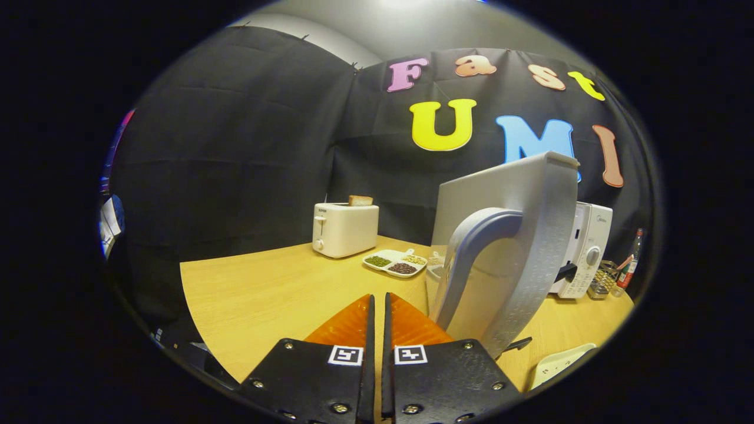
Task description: Open the microwave, put the food inside, and close the microwave door.
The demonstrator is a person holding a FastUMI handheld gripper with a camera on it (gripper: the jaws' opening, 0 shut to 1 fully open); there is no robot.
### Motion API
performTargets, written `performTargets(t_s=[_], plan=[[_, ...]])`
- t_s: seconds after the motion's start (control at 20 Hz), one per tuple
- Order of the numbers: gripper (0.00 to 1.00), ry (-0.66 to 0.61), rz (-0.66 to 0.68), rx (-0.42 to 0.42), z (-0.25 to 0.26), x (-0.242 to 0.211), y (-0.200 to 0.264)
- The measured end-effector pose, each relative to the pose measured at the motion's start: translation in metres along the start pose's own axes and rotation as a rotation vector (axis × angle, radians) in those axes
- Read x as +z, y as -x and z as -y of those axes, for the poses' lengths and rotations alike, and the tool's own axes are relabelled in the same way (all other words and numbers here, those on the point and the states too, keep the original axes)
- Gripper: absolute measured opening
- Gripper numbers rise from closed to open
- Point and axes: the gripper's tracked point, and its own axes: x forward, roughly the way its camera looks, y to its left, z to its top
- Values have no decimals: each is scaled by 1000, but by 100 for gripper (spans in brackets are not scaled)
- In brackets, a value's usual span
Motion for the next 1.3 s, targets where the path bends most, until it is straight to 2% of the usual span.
performTargets(t_s=[0.5, 0.75, 0.95, 1.1, 1.3], plan=[[5, -95, -39, -194, 126, 3, -3], [5, -90, -18, -341, 187, 13, -11], [5, -137, -30, -386, 223, 14, -22], [5, -137, -37, -454, 253, 11, -31], [5, -169, -37, -483, 279, 13, -48]])
